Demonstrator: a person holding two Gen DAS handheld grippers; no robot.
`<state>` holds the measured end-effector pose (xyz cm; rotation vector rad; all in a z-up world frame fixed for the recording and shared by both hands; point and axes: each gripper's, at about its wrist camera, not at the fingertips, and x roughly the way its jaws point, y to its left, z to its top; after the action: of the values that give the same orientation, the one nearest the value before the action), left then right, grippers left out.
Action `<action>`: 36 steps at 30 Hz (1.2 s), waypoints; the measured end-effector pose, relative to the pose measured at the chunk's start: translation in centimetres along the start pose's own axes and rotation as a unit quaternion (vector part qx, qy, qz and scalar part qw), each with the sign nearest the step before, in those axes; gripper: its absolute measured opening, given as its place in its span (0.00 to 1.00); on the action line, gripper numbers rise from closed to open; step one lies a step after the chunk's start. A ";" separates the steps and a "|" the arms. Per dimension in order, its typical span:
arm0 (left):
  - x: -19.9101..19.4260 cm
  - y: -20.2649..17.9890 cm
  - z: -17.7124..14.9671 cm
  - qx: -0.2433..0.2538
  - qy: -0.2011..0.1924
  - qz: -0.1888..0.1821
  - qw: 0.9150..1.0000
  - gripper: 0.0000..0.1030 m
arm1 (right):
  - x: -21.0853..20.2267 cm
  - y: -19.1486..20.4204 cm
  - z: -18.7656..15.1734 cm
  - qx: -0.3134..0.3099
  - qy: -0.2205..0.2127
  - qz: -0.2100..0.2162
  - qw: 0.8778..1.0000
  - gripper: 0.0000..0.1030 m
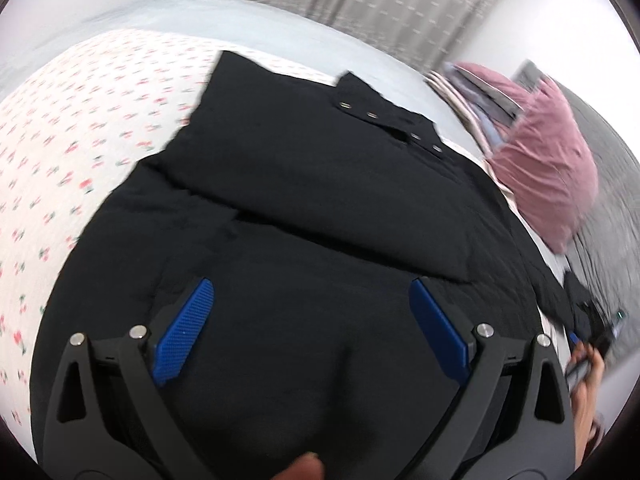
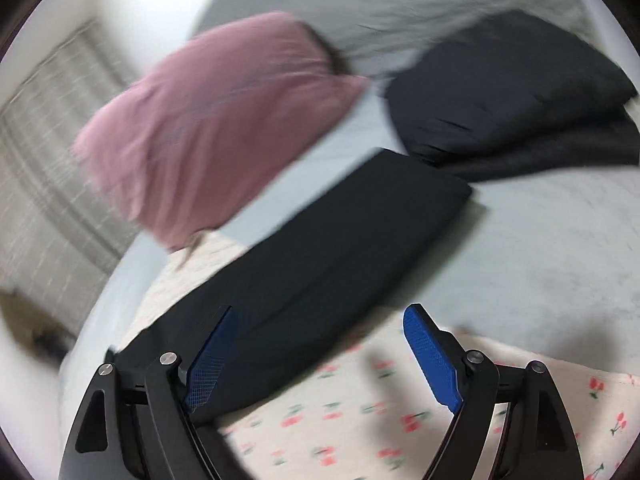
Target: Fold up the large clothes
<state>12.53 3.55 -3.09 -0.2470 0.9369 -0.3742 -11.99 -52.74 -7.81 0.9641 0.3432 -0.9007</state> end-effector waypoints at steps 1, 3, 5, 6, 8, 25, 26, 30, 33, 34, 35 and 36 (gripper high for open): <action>0.2 -0.3 0.0 0.007 0.004 0.000 1.000 0.97 | 0.5 -1.0 0.4 0.015 0.003 -0.005 1.000 0.84; 0.5 -0.9 -0.3 0.029 0.011 0.016 0.999 0.99 | 1.7 -2.6 0.9 0.036 0.003 -0.005 0.999 0.84; 1.0 -1.5 -0.6 0.048 0.014 0.034 0.998 0.99 | 3.3 -3.6 1.2 0.046 0.008 0.003 0.999 0.84; 1.2 -1.8 -0.7 0.055 0.015 0.040 0.998 0.99 | 4.3 -3.9 1.4 0.046 0.016 0.012 0.999 0.82; 1.5 -1.8 -0.9 0.059 0.018 0.048 0.997 0.99 | 5.8 -4.7 1.6 0.040 0.022 0.026 0.999 0.73; 1.1 -2.0 -0.4 0.010 0.023 -0.031 0.999 0.99 | -6.8 8.7 1.0 -0.183 -0.135 0.171 0.959 0.06; 1.1 -2.1 -0.4 0.010 0.023 -0.037 0.999 0.99 | -8.3 10.8 0.0 -0.214 -0.145 0.184 0.948 0.06; 0.7 -2.1 -0.2 0.011 0.010 -0.060 0.998 0.99 | -13.3 17.9 -5.4 -0.331 -0.159 0.237 0.899 0.06; 0.6 -1.9 0.0 0.006 0.001 -0.078 0.997 0.99 | -15.4 21.9 -10.5 -0.398 -0.141 0.273 0.865 0.06; 0.6 -1.9 0.1 0.005 -0.001 -0.085 0.996 0.99 | -15.7 23.4 -12.8 -0.423 -0.126 0.286 0.851 0.06; 0.5 -1.9 0.1 0.005 -0.003 -0.092 0.996 0.99 | -15.8 24.4 -14.6 -0.440 -0.112 0.295 0.841 0.06; 0.4 -2.0 0.2 0.006 -0.006 -0.098 0.995 0.99 | -15.7 25.7 -17.2 -0.464 -0.091 0.304 0.827 0.06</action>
<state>12.48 1.60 -2.60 -0.3305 0.9004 -0.5583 0.95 -24.03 6.75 0.0385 0.2373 -0.1501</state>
